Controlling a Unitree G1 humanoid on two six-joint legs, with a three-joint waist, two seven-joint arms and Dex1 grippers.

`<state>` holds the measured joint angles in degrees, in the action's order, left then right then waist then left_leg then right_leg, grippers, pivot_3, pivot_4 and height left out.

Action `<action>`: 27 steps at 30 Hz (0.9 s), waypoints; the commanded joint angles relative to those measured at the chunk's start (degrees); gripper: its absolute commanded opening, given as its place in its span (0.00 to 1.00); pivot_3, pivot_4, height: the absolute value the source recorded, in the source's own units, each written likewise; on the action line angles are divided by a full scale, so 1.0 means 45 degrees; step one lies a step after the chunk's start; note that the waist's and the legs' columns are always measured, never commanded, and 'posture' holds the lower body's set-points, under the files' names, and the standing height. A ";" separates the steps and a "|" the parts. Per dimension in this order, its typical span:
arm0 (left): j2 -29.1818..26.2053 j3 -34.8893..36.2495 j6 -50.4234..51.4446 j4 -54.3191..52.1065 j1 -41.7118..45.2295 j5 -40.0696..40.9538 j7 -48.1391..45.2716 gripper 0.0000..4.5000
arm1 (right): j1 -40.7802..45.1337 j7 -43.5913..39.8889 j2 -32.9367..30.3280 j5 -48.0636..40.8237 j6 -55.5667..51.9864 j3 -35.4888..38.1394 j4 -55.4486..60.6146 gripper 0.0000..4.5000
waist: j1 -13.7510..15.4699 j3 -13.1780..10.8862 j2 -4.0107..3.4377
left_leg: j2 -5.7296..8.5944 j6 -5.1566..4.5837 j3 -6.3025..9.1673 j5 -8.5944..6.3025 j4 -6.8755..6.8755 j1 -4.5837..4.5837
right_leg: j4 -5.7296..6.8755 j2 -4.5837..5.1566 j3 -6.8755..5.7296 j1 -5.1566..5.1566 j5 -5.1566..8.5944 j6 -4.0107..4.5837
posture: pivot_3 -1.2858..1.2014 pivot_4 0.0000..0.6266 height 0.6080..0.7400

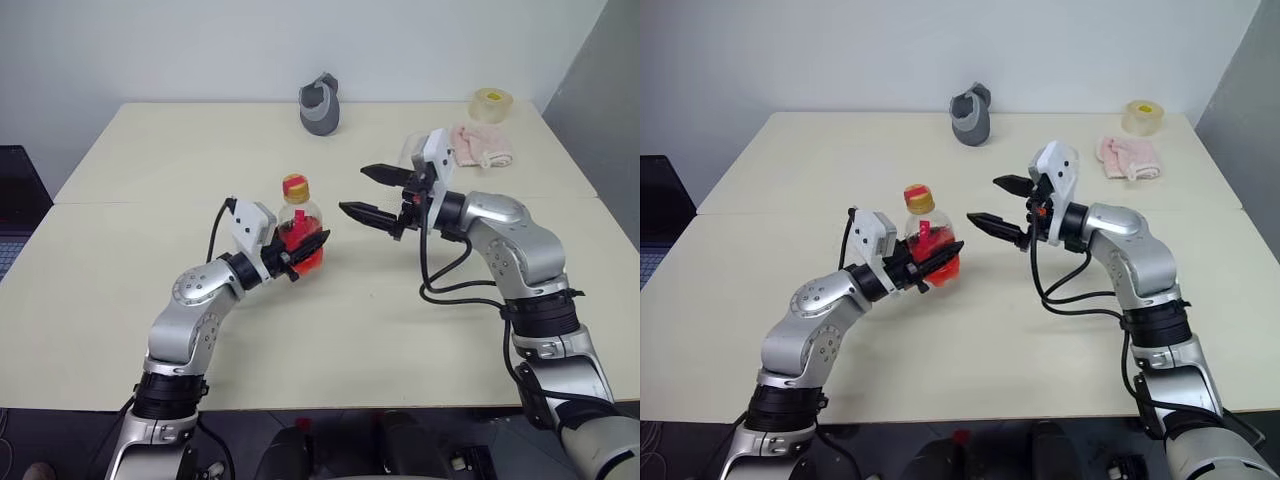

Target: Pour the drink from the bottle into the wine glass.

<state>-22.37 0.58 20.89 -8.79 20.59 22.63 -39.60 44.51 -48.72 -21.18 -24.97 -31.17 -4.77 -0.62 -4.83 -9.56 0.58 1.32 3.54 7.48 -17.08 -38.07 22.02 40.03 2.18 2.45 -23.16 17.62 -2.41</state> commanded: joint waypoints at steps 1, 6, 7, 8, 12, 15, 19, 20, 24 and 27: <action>0.0022 0.0140 -0.0221 -0.0562 0.0226 0.0236 -0.0078 0.40 | 0.0284 -0.0051 0.0376 -0.0632 -0.0210 0.0154 0.0877 1.00 | 0.0004 0.0000 0.0000 | 0.0000 0.0000 0.0000 0.0000 -0.0001 0.0000 | 0.0000 0.0000 0.0000 0.0000 0.0000 0.0000 | 0.52 0.24 1.00; -0.0033 0.0178 -0.0278 -0.0303 0.0398 0.0202 -0.0165 0.40 | 0.0652 0.0244 0.1225 -0.0982 -0.0466 -0.0024 0.1277 1.00 | 0.0016 0.0000 0.0000 | 0.0002 0.0001 0.0003 0.0001 -0.0002 0.0001 | 0.0000 0.0001 -0.0002 0.0000 0.0000 0.0000 | 0.52 0.24 1.00; -0.0012 0.0145 -0.0310 -0.0238 0.0414 0.0170 -0.0179 0.40 | 0.0812 0.0389 0.1498 -0.0952 -0.0436 -0.0107 0.1247 1.00 | 0.0014 0.0000 0.0000 | 0.0001 0.0001 0.0004 0.0001 -0.0002 0.0001 | 0.0000 0.0001 -0.0002 0.0000 0.0000 0.0000 | 0.52 0.24 1.00; 0.0012 0.0115 -0.0332 -0.0194 0.0425 0.0146 -0.0192 0.40 | 0.0935 0.0453 0.1724 -0.0968 -0.0425 -0.0159 0.1208 1.00 | 0.0010 0.0000 0.0000 | 0.0001 0.0001 0.0006 0.0001 -0.0001 0.0000 | 0.0001 0.0001 -0.0003 0.0000 0.0000 0.0000 | 0.52 0.24 1.00; 0.0273 -0.0213 -0.0291 -0.0292 0.0414 0.0099 -0.0206 0.40 | 0.1290 0.0746 0.2576 -0.0609 -0.0009 -0.0475 0.0710 1.00 | 0.0013 0.0000 0.0000 | 0.0000 0.0003 0.0010 0.0001 -0.0001 -0.0001 | 0.0001 0.0001 -0.0006 -0.0002 0.0000 0.0000 | 0.52 0.24 1.00; 0.0431 -0.0371 -0.0232 -0.0414 0.0412 0.0089 -0.0228 0.40 | 0.1443 0.0805 0.2886 -0.0230 0.0451 -0.0712 0.0275 1.00 | 0.0023 0.0000 0.0000 | 0.0008 0.0003 0.0005 0.0002 -0.0005 -0.0001 | -0.0002 0.0003 -0.0004 0.0000 0.0000 0.0000 | 0.52 0.24 1.00; 0.0426 -0.0392 -0.0228 -0.0368 0.0460 0.0087 -0.0245 0.40 | 0.1833 0.1203 0.3129 0.0517 0.1209 -0.0796 -0.0718 1.00 | 0.0021 0.0001 -0.0001 | 0.0011 0.0003 0.0005 0.0002 -0.0007 -0.0002 | 0.0001 0.0003 -0.0002 -0.0001 0.0000 0.0000 | 0.52 0.24 1.00; 0.0409 -0.0382 -0.0233 -0.0349 0.0478 0.0092 -0.0254 0.40 | 0.1898 0.1222 0.3111 0.0682 0.1395 -0.0819 -0.0891 1.00 | 0.0018 0.0001 -0.0001 | 0.0008 0.0003 0.0006 0.0002 -0.0006 -0.0001 | 0.0001 0.0003 -0.0003 -0.0002 0.0000 0.0000 | 0.52 0.24 1.00; 0.0296 -0.0275 -0.0156 -0.0452 0.0426 0.0158 -0.0248 0.40 | 0.1999 0.1300 0.2974 0.0832 0.1493 -0.0584 -0.1254 1.00 | 0.0015 0.0000 -0.0001 | 0.0007 0.0003 0.0006 0.0002 -0.0003 -0.0001 | 0.0001 0.0003 -0.0002 -0.0004 0.0000 0.0000 | 0.52 0.24 1.00; 0.0260 -0.0266 -0.0132 -0.0600 0.0247 0.0174 -0.0228 0.40 | 0.1891 0.1187 0.2720 0.0787 0.1396 -0.0499 -0.1106 1.00 | 0.0015 0.0000 -0.0001 | 0.0004 0.0003 0.0006 0.0002 -0.0003 -0.0001 | 0.0001 0.0003 -0.0003 -0.0004 0.0000 0.0000 | 0.52 0.24 1.00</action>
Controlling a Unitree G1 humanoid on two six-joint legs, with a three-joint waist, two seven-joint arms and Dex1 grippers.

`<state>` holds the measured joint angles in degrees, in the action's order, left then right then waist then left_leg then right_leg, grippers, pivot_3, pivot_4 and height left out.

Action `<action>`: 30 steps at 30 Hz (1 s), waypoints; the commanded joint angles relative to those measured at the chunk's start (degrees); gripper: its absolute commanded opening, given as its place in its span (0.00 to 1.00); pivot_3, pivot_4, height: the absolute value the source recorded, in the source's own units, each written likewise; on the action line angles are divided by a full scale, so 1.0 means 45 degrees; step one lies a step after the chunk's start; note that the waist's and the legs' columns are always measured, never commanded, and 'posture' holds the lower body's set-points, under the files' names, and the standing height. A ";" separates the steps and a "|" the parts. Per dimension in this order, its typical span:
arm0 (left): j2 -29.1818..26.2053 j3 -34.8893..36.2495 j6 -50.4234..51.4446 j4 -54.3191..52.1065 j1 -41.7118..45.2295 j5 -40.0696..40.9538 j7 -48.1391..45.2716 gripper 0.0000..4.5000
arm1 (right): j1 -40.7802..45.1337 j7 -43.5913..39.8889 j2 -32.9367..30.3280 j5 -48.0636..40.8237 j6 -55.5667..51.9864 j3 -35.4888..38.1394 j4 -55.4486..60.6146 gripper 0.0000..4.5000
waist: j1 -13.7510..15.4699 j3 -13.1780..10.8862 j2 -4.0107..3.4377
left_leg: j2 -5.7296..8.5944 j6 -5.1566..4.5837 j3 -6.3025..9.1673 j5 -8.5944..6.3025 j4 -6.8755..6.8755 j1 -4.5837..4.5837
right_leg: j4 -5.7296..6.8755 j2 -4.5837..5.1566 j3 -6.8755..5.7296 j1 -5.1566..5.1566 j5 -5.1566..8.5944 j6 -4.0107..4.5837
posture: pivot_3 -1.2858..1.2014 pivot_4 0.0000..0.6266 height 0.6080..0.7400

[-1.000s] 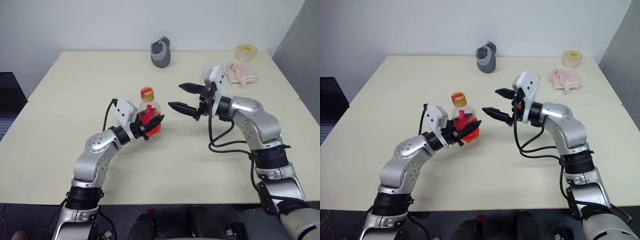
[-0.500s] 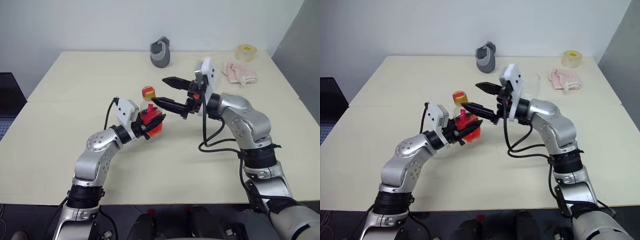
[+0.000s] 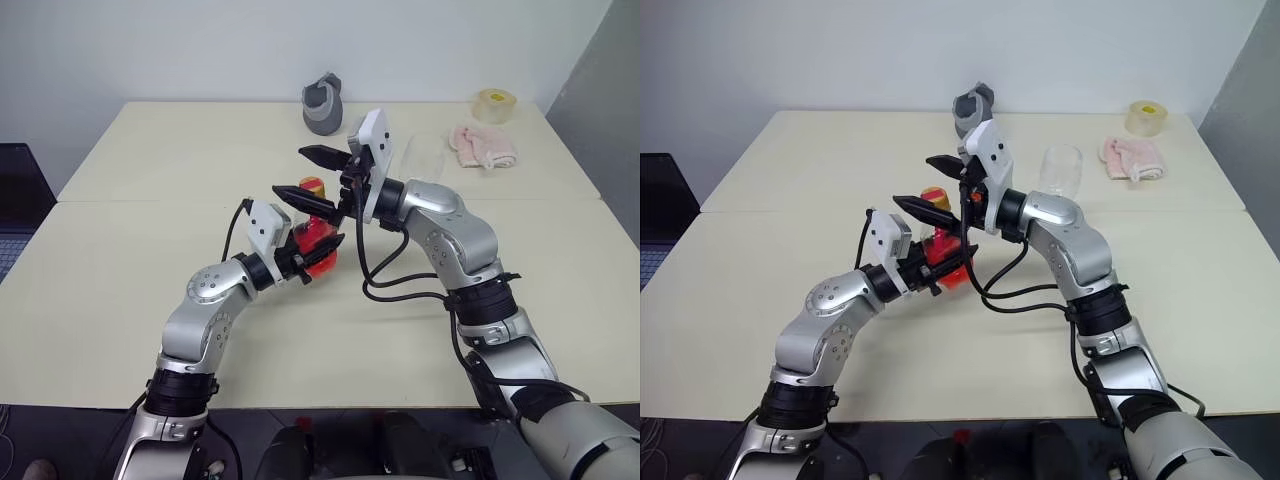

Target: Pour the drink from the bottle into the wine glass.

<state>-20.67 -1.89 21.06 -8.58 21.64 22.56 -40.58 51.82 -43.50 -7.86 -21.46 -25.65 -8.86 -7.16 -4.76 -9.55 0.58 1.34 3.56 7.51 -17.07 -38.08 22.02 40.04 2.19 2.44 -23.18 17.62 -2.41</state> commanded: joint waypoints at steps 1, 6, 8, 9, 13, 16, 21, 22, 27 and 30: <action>-0.0129 0.0289 -0.0159 -0.0683 -0.0025 0.0197 -0.0004 0.40 | 0.0227 0.0006 -0.0356 -0.0008 0.0108 0.0448 0.0424 1.00 | 0.0000 0.0000 0.0000 | 0.0001 0.0000 0.0000 0.0000 0.0000 0.0000 | 0.0000 0.0000 0.0001 0.0000 0.0000 0.0000 | 0.52 0.24 1.00; -0.0219 0.0384 -0.0102 -0.0725 -0.0071 0.0263 0.0022 0.40 | 0.0010 -0.0151 -0.1141 -0.0270 -0.0403 0.0785 0.0940 1.00 | 0.0001 0.0000 0.0000 | 0.0001 0.0000 0.0000 0.0000 -0.0001 0.0001 | 0.0000 0.0001 -0.0001 0.0000 0.0000 0.0000 | 0.52 0.24 1.00; -0.0254 0.0423 -0.0086 -0.0750 -0.0102 0.0283 0.0024 0.40 | -0.0161 -0.0303 -0.1513 -0.0412 -0.0636 0.0880 0.1242 1.00 | 0.0003 0.0000 0.0000 | 0.0001 0.0000 0.0000 0.0000 -0.0001 0.0001 | 0.0000 0.0002 0.0000 0.0000 0.0000 0.0000 | 0.52 0.24 1.00; -0.0271 0.0436 -0.0070 -0.0780 -0.0127 0.0294 0.0029 0.40 | -0.0285 -0.0394 -0.1719 -0.0511 -0.0767 0.0913 0.1429 1.00 | 0.0005 0.0000 0.0000 | 0.0000 0.0000 0.0001 0.0000 -0.0001 0.0001 | -0.0001 0.0002 -0.0001 0.0001 0.0000 0.0000 | 0.52 0.24 1.00; -0.0322 0.0476 -0.0063 -0.0780 -0.0165 0.0298 0.0026 0.40 | -0.0739 -0.0645 -0.2329 -0.0855 -0.1174 0.0917 0.2029 1.00 | 0.0018 0.0000 0.0000 | -0.0001 -0.0002 0.0001 -0.0001 0.0000 0.0002 | -0.0002 0.0002 -0.0001 0.0001 0.0000 0.0000 | 0.52 0.24 1.00; -0.0329 0.0502 -0.0067 -0.0744 -0.0107 0.0292 0.0034 0.40 | -0.0885 -0.0670 -0.2547 -0.0972 -0.1292 0.0922 0.2184 1.00 | 0.0029 0.0000 0.0000 | 0.0000 -0.0003 0.0001 -0.0002 0.0001 0.0002 | -0.0001 0.0002 0.0000 0.0002 0.0000 0.0000 | 0.52 0.24 1.00; -0.0345 0.0556 -0.0086 -0.0749 -0.0144 0.0257 -0.0041 0.40 | -0.0982 -0.1010 -0.2513 -0.1628 -0.1731 0.1007 0.2465 1.00 | 0.0005 0.0000 0.0001 | -0.0005 -0.0003 -0.0002 -0.0001 0.0003 0.0001 | 0.0000 -0.0001 0.0000 0.0001 0.0000 0.0000 | 0.52 0.24 1.00; -0.0350 0.0559 -0.0094 -0.0745 -0.0162 0.0248 -0.0062 0.40 | -0.1007 -0.1096 -0.2498 -0.1759 -0.1829 0.1012 0.2511 1.00 | 0.0008 0.0000 0.0000 | -0.0004 -0.0003 -0.0002 -0.0001 0.0003 0.0002 | 0.0000 0.0000 0.0000 0.0002 0.0000 0.0000 | 0.52 0.24 1.00; -0.0336 0.0523 -0.0124 -0.0741 -0.0200 0.0213 -0.0102 0.40 | -0.1067 -0.1293 -0.2325 -0.2177 -0.2073 0.0965 0.2657 1.00 | 0.0018 0.0000 0.0000 | 0.0001 -0.0003 -0.0002 -0.0001 0.0000 0.0003 | -0.0001 0.0001 0.0000 0.0004 0.0000 0.0000 | 0.52 0.24 1.00; -0.0276 0.0457 -0.0171 -0.0674 -0.0146 0.0178 -0.0104 0.40 | -0.0864 -0.1082 -0.1933 -0.2260 -0.2131 0.0809 0.2627 1.00 | 0.0007 0.0000 0.0000 | -0.0003 -0.0002 -0.0001 -0.0001 0.0001 0.0002 | -0.0001 0.0000 0.0000 0.0004 0.0000 0.0000 | 0.52 0.24 1.00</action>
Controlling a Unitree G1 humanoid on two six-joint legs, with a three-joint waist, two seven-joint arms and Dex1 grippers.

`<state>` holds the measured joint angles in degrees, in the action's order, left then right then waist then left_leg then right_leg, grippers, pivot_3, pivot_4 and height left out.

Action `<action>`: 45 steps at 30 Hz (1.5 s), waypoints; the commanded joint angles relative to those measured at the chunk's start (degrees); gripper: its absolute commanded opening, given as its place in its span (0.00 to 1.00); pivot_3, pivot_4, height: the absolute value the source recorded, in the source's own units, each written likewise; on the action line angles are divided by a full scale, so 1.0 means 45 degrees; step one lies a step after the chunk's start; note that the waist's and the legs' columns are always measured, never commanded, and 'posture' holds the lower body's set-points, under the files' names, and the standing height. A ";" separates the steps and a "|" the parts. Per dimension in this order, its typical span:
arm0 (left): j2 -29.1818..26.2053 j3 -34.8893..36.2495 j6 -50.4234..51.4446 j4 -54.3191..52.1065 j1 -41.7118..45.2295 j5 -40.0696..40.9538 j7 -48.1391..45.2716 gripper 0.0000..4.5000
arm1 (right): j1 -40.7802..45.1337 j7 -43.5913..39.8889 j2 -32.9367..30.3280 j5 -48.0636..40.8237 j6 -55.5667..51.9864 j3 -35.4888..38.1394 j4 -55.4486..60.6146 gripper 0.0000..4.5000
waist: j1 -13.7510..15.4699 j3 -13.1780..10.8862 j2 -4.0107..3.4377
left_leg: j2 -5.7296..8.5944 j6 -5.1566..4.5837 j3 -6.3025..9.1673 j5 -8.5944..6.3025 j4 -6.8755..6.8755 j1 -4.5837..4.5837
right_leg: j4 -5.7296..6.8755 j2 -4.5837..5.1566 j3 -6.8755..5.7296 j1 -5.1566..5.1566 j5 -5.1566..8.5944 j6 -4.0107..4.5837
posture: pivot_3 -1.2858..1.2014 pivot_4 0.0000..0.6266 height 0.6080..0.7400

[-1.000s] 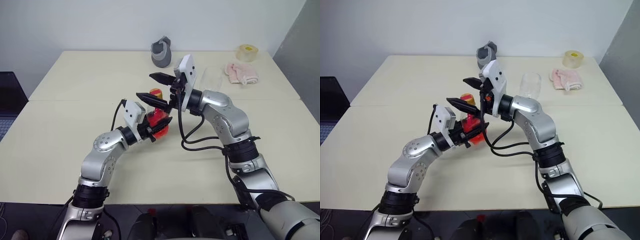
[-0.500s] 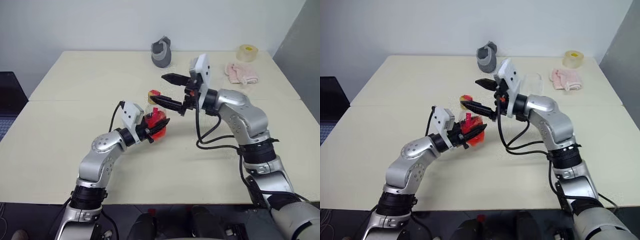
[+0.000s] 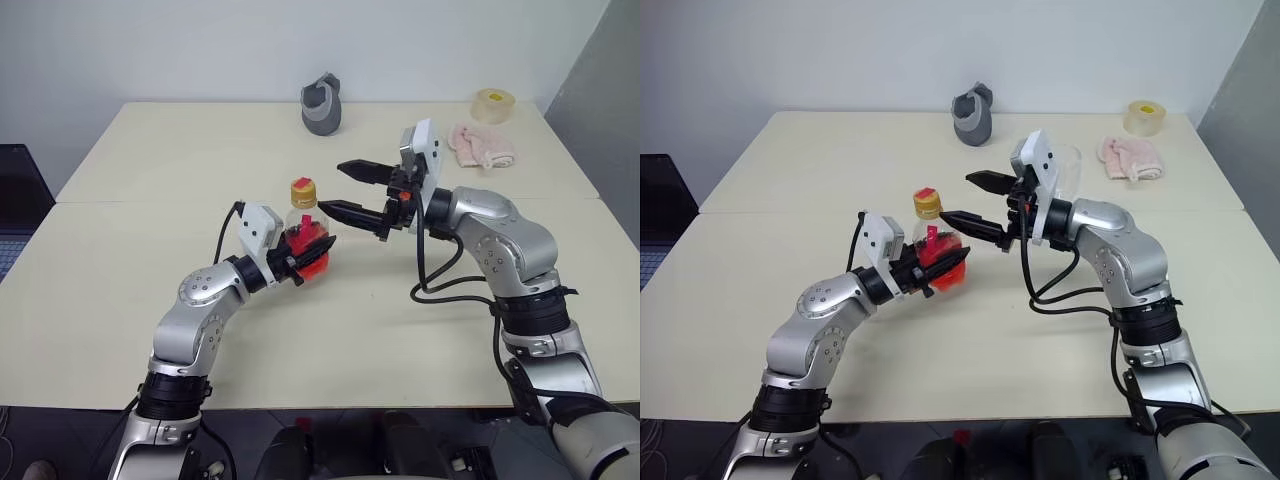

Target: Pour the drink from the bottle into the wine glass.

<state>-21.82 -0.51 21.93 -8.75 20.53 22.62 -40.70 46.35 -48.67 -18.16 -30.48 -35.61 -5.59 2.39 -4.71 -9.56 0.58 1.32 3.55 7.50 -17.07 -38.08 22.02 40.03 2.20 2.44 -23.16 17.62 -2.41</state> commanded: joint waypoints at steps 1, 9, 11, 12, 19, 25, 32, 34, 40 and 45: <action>0.0007 0.0098 -0.0382 -0.0626 0.0112 0.0152 -0.0095 0.40 | 0.0464 0.0197 0.0560 -0.0128 0.0185 -0.0018 0.0385 1.00 | -0.0009 0.0000 0.0000 | 0.0000 0.0000 0.0000 0.0000 0.0000 0.0000 | 0.0000 0.0000 0.0000 0.0000 0.0000 0.0000 | 0.52 0.24 1.00; 0.0019 0.0002 -0.0400 -0.0560 0.0199 0.0127 -0.0263 0.40 | 0.0983 0.0438 0.1659 0.0586 0.0818 -0.0468 -0.0500 1.00 | 0.0001 0.0000 0.0000 | 0.0007 0.0001 0.0001 0.0001 -0.0002 0.0000 | 0.0000 0.0001 -0.0002 0.0000 0.0000 0.0000 | 0.52 0.24 1.00; 0.0019 0.0013 -0.0416 -0.0538 0.0221 0.0093 -0.0270 0.40 | 0.1007 0.0402 0.1751 0.0735 0.0994 -0.0526 -0.0664 1.00 | -0.0002 0.0000 0.0000 | 0.0009 0.0001 0.0000 0.0001 -0.0003 0.0000 | -0.0001 0.0001 -0.0002 -0.0001 0.0000 0.0000 | 0.52 0.24 1.00; 0.0012 0.0035 -0.0420 -0.0556 0.0197 0.0089 -0.0271 0.40 | 0.1010 0.0372 0.1751 0.0796 0.1055 -0.0541 -0.0719 0.96 | -0.0002 0.0000 0.0000 | 0.0007 0.0001 0.0001 0.0001 -0.0003 0.0000 | 0.0000 0.0001 -0.0002 -0.0001 0.0000 0.0000 | 0.52 0.24 1.00; -0.0019 0.0107 -0.0392 -0.0777 -0.0056 0.0103 -0.0191 0.40 | 0.1072 0.0185 0.1734 0.1010 0.1207 -0.0485 -0.0943 0.48 | -0.0011 0.0000 0.0000 | 0.0004 0.0001 0.0001 0.0001 -0.0002 -0.0001 | 0.0000 0.0001 -0.0001 -0.0001 0.0000 0.0000 | 0.52 0.24 1.00; 0.0029 0.0072 -0.0381 -0.0817 -0.0036 0.0115 -0.0060 0.40 | 0.1250 0.0172 0.1779 0.0941 0.1133 -0.0370 -0.1038 0.27 | -0.0010 0.0000 0.0000 | 0.0002 0.0001 0.0004 0.0001 -0.0001 -0.0001 | 0.0001 0.0001 -0.0002 -0.0002 0.0000 0.0000 | 0.52 0.24 1.00; -0.0238 -0.0041 -0.0128 -0.1698 -0.0613 0.0367 -0.0327 0.40 | 0.1652 -0.0987 0.1496 -0.0137 0.0272 -0.0181 -0.0730 0.27 | -0.0018 0.0000 -0.0001 | 0.0000 0.0001 0.0003 0.0001 0.0001 -0.0001 | 0.0001 0.0001 -0.0001 -0.0002 0.0000 0.0000 | 0.52 0.24 1.00; -0.0503 -0.0070 0.0035 -0.2263 -0.1013 0.0537 -0.0580 0.40 | 0.1950 -0.1744 0.1290 -0.0675 -0.0069 -0.0069 -0.0833 0.27 | -0.0030 -0.0001 -0.0001 | -0.0002 0.0001 -0.0001 0.0000 0.0002 -0.0001 | 0.0000 0.0001 0.0003 -0.0004 0.0000 0.0000 | 0.52 0.24 1.00; -0.1056 0.0025 0.0251 -0.2922 -0.1566 0.0775 -0.0851 0.40 | 0.2517 -0.2483 0.1003 -0.0683 0.0349 0.0074 -0.1340 0.27 | -0.0008 0.0000 -0.0002 | -0.0001 -0.0003 0.0006 -0.0002 0.0004 -0.0004 | 0.0000 0.0001 -0.0003 0.0002 0.0000 0.0000 | 0.52 0.24 1.00; -0.0977 0.0323 0.0265 -0.2738 -0.1340 0.0767 -0.0442 0.40 | 0.1942 -0.1617 0.0404 -0.0191 0.0525 0.0414 -0.0781 0.27 | 0.0005 0.0000 -0.0001 | 0.0001 -0.0003 0.0005 -0.0001 0.0003 -0.0001 | -0.0004 0.0002 -0.0003 0.0001 0.0000 0.0000 | 0.52 0.24 1.00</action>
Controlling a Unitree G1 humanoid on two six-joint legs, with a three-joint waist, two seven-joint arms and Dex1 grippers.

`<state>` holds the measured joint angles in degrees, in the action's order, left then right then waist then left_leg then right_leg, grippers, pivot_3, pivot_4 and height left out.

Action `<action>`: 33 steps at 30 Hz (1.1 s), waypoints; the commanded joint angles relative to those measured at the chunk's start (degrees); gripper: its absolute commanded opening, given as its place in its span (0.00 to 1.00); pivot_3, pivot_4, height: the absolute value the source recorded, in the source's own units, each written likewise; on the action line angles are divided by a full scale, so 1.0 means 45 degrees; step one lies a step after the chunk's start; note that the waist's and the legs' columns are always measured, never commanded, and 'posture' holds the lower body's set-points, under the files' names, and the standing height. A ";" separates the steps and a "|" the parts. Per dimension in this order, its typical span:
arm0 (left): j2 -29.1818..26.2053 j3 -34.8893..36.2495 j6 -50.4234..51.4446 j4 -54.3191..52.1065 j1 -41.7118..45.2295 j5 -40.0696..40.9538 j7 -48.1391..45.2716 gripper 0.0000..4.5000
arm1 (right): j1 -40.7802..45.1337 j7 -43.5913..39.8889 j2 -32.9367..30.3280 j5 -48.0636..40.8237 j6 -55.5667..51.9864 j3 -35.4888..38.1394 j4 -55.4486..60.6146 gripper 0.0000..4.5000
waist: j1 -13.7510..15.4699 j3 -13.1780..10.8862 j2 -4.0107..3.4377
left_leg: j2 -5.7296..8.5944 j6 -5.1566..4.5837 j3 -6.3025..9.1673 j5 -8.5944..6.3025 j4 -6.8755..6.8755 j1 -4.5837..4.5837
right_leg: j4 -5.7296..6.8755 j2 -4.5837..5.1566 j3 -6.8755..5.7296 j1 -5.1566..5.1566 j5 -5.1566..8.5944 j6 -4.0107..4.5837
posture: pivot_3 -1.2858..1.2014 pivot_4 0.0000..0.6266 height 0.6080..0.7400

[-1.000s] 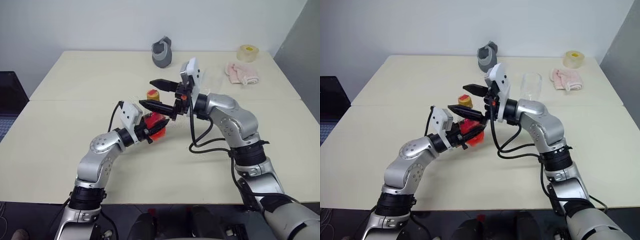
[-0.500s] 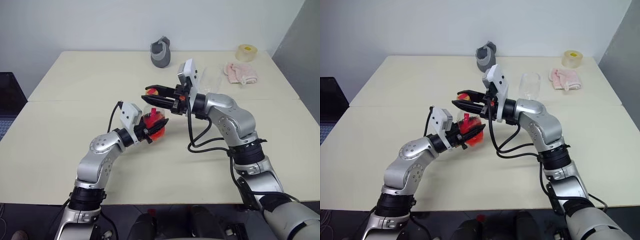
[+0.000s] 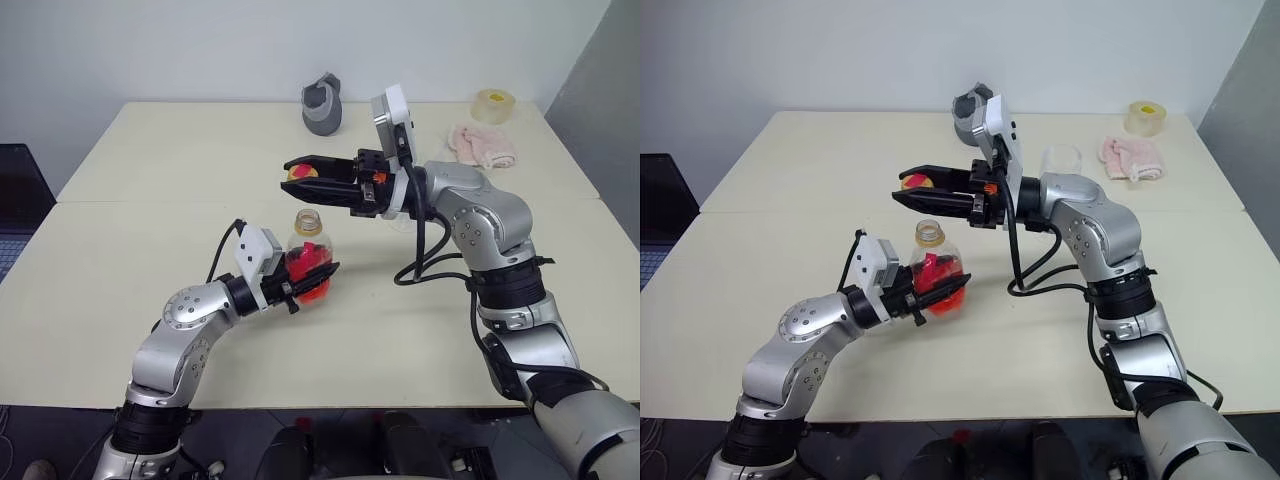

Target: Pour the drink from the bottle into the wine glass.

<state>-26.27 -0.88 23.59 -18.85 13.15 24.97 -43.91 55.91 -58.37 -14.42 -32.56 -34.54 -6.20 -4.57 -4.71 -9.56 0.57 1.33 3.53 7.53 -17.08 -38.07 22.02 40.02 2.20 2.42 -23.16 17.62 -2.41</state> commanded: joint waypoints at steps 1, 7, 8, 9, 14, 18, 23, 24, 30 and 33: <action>0.0058 0.0425 -0.0110 -0.0471 0.0345 0.0226 0.0369 0.40 | -0.0507 0.0897 -0.0569 0.0434 0.0343 0.0633 0.0963 0.27 | 0.0023 0.0001 0.0001 | 0.0001 0.0000 -0.0001 0.0000 0.0000 0.0000 | -0.0001 0.0001 0.0000 0.0001 0.0000 0.0000 | 0.52 0.24 1.00; 0.0226 0.0365 -0.0008 -0.0415 0.0596 0.0208 0.0765 0.40 | -0.4263 0.3913 -0.1712 0.3043 0.1346 0.0754 0.2409 0.27 | 0.0305 0.0013 0.0022 | 0.0004 0.0000 -0.0012 0.0000 -0.0005 0.0006 | -0.0001 0.0006 0.0004 0.0004 0.0000 0.0000 | 0.52 0.24 1.00; 0.0235 0.0356 -0.0025 -0.0350 0.0641 0.0195 0.0778 0.40 | -0.4843 0.4551 -0.1770 0.3446 0.1360 0.0843 0.2633 0.27 | 0.0325 0.0013 0.0022 | 0.0004 0.0000 -0.0014 0.0000 -0.0005 0.0006 | -0.0003 0.0005 0.0005 0.0003 0.0000 0.0000 | 0.52 0.24 1.00; 0.0242 0.0348 -0.0036 -0.0296 0.0680 0.0188 0.0787 0.40 | -0.5275 0.5090 -0.1762 0.3716 0.1328 0.0939 0.2822 0.27 | 0.0323 0.0013 0.0022 | 0.0004 0.0000 -0.0020 0.0000 -0.0003 0.0007 | -0.0002 0.0005 0.0009 0.0001 0.0000 0.0000 | 0.52 0.24 1.00; 0.0447 0.0200 0.0005 -0.0173 0.0874 0.0197 0.0808 0.40 | -0.7509 0.7074 -0.1323 0.4732 0.1961 0.1194 0.3567 0.27 | 0.0306 0.0013 0.0022 | -0.0008 0.0000 -0.0032 0.0000 0.0001 0.0002 | 0.0010 -0.0010 0.0021 -0.0005 0.0000 0.0000 | 0.52 0.24 1.00; 0.0589 -0.0005 0.0109 -0.0202 0.0770 0.0238 0.0723 0.40 | -0.8783 0.8363 -0.0637 0.5193 0.2424 0.1467 0.3658 0.27 | 0.0335 0.0014 0.0023 | 0.0001 0.0001 -0.0035 0.0001 -0.0001 0.0002 | 0.0005 -0.0021 0.0019 0.0006 0.0000 -0.0001 | 0.52 0.24 1.00; 0.0762 -0.0450 0.0053 -0.0243 0.0605 0.0184 0.0541 0.40 | -0.9999 0.9815 0.0150 0.5633 0.2586 0.1734 0.3339 0.27 | 0.0345 0.0016 0.0023 | -0.0002 -0.0002 -0.0042 0.0003 0.0002 -0.0007 | 0.0006 -0.0037 0.0020 0.0011 0.0000 -0.0001 | 0.52 0.24 1.00; 0.0785 -0.0502 0.0040 -0.0256 0.0596 0.0180 0.0532 0.40 | -1.0179 1.0045 0.0282 0.5745 0.2600 0.1776 0.3263 0.27 | 0.0353 0.0016 0.0023 | -0.0002 -0.0002 -0.0037 0.0003 0.0004 -0.0006 | 0.0005 -0.0038 0.0017 0.0013 0.0001 -0.0001 | 0.52 0.24 1.00; 0.0741 -0.0444 -0.0079 -0.0095 0.0714 0.0139 0.0477 0.40 | -1.0546 1.0970 0.0666 0.6144 0.2486 0.1966 0.2676 0.27 | 0.0348 0.0018 0.0021 | -0.0002 -0.0005 -0.0060 0.0006 0.0003 -0.0022 | 0.0012 -0.0041 0.0032 0.0019 0.0000 -0.0001 | 0.52 0.24 1.00; 0.0772 -0.0430 -0.0136 -0.0092 0.0709 0.0090 0.0506 0.40 | -1.0506 1.0944 0.0777 0.5890 0.2308 0.2006 0.2493 0.27 | 0.0347 0.0021 0.0026 | -0.0001 -0.0006 -0.0062 0.0006 0.0002 -0.0024 | 0.0009 -0.0043 0.0031 0.0026 0.0000 -0.0002 | 0.52 0.24 1.00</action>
<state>-22.81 -3.59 24.50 -17.67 15.47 25.02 -41.70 8.65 -9.75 -11.07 -5.80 -23.56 1.48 7.57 -3.15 -9.46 0.69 1.32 3.51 7.25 -17.05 -38.07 21.90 40.05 2.01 2.56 -23.02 17.62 -2.41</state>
